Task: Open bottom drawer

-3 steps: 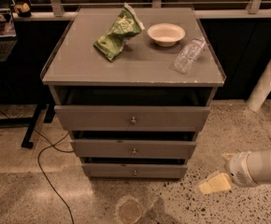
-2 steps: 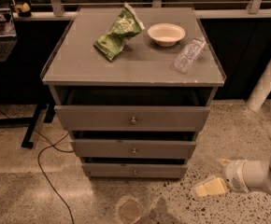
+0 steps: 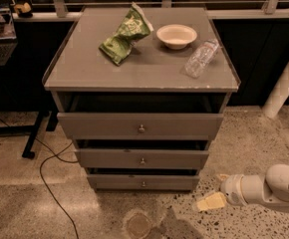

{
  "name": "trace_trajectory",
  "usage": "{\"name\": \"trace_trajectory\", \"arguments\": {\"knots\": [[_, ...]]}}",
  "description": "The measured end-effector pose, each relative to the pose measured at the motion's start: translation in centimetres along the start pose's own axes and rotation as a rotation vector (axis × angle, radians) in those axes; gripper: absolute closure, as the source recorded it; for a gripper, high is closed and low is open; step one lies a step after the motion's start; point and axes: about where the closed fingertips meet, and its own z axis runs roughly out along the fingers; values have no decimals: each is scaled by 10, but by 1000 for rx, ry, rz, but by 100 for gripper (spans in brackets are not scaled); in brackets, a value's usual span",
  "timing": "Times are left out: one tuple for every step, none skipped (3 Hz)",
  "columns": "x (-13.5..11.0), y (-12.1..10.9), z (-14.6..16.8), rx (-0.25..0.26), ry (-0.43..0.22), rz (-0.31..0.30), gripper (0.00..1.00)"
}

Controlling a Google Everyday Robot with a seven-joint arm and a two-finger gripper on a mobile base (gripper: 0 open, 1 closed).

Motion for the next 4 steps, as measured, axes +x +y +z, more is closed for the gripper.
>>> {"name": "trace_trajectory", "arguments": {"knots": [[4, 0, 5, -9, -1, 8, 0], [4, 2, 4, 6, -12, 1, 0], [27, 1, 20, 46, -73, 56, 0], [51, -20, 52, 80, -104, 144, 19]]}}
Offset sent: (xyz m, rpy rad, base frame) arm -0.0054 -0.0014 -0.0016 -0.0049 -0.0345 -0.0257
